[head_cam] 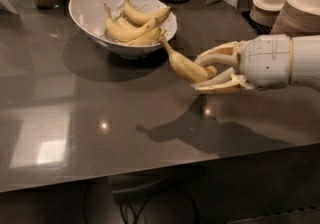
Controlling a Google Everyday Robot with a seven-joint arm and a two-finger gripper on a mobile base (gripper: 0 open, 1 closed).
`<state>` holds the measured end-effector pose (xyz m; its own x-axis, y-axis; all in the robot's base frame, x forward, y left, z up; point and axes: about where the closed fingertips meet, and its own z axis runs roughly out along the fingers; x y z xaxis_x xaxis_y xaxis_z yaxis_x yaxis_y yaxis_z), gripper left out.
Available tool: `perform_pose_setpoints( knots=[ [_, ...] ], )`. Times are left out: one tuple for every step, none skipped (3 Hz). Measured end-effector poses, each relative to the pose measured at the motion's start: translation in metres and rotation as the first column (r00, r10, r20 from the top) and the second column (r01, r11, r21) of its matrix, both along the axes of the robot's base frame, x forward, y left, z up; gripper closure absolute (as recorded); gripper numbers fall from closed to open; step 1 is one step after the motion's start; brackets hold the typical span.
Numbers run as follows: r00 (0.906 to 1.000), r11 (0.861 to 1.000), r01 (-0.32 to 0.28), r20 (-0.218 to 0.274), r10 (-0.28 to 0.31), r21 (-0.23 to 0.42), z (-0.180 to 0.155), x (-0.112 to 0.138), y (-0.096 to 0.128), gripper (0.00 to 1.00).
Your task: Pick banana from white bowl
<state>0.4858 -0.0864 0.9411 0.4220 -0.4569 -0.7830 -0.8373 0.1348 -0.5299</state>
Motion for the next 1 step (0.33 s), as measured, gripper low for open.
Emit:
perform_pose_setpoints(
  knots=[
    [0.9986, 0.996, -0.051, 0.008, 0.052, -0.079, -0.0150, -0.0001, 0.0140, 1.00]
  ],
)
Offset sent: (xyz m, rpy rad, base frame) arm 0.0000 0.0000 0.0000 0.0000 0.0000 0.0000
